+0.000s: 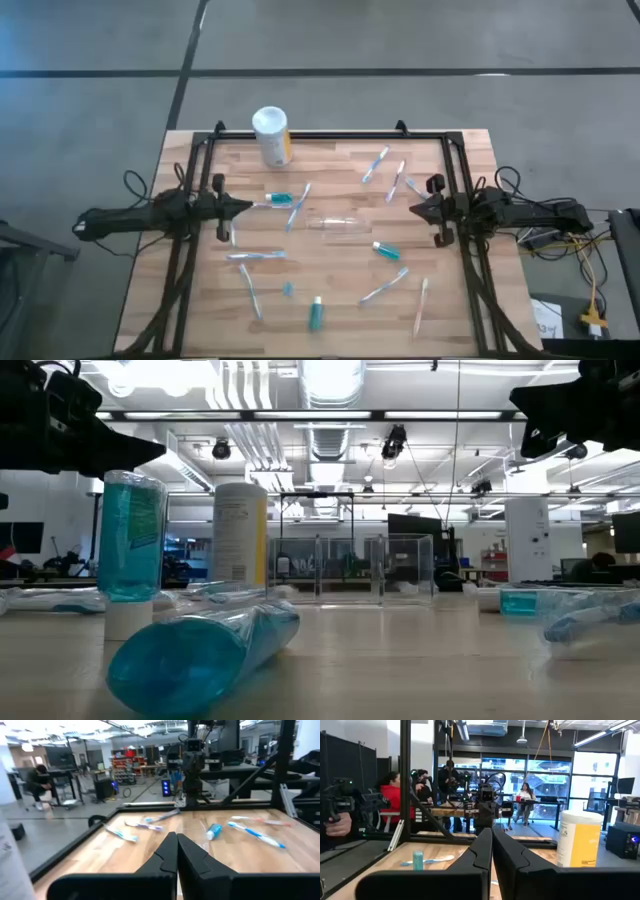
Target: Pick & Place toothbrushing station
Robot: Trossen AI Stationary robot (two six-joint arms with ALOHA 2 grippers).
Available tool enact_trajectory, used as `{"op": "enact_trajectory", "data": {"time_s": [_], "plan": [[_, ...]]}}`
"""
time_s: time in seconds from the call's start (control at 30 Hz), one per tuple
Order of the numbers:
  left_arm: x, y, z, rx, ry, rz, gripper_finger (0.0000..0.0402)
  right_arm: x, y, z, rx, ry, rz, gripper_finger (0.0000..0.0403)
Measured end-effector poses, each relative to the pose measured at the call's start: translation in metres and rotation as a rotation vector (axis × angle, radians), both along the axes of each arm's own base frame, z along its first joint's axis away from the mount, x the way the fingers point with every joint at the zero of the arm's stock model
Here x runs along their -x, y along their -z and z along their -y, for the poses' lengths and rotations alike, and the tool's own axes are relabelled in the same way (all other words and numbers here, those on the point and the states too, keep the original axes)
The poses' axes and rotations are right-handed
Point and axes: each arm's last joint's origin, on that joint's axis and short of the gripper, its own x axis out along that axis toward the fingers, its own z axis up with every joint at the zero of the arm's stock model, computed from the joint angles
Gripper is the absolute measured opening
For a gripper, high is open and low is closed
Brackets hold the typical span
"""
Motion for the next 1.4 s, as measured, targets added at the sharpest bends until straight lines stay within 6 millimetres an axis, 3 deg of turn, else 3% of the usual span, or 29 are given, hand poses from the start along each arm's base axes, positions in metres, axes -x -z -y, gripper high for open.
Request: {"op": "enact_trajectory", "data": {"time_s": [1.13,1.27,1.4], "plan": [[-0.0007,0.002,0.0011,0.207,0.037,0.008,0.0012,-0.0008,0.0012,0.0002,0.01,0.01,-0.014,0.0008],[-0.0007,0.0028,0.0018,0.214,0.061,-0.003,0.0012,-0.0013,0.0034,0.0004,-0.116,-0.012,-0.043,0.0008],[-0.0008,0.0026,0.0018,0.192,0.062,-0.002,0.0012,-0.0019,0.0062,0.0021,-0.127,0.049,-0.069,0.0008]]}}
